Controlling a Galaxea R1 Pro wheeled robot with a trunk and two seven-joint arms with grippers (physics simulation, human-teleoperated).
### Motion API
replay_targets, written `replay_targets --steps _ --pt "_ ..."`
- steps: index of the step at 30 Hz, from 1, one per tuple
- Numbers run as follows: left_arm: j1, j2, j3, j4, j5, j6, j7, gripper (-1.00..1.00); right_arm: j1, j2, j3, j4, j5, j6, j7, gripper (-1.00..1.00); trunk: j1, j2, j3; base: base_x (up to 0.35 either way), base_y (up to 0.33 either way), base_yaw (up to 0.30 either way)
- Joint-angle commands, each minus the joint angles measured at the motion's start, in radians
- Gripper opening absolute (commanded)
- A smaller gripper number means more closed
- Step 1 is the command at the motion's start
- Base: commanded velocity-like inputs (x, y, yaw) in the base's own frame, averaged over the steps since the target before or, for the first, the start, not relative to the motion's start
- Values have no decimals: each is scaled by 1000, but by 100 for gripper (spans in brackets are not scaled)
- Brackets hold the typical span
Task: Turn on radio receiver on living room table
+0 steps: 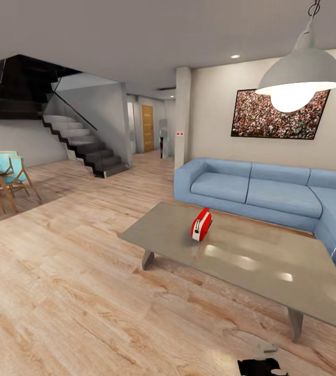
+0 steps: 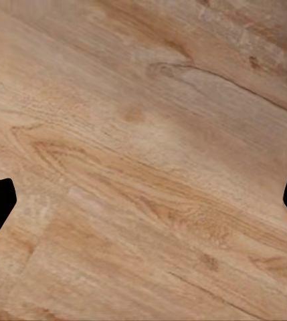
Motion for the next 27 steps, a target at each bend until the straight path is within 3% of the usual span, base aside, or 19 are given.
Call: replay_targets --steps 1,8,17,27 --pt "0 1 12 -2 1 0 -1 100 -2 -1 0 0 0 -9 0 100 0 0 0 0 0 0" --pt "0 3 35 0 -3 2 4 100 -4 -2 4 2 -3 -29 -2 100 0 0 0 -8 120 0" --pt "0 5 54 -3 -9 1 9 100 -5 -2 5 2 0 -30 -2 100 0 0 0 -165 53 0" --pt "0 8 55 0 -11 1 2 100 -5 -2 8 2 1 -30 -1 100 0 0 0 250 100 -18"
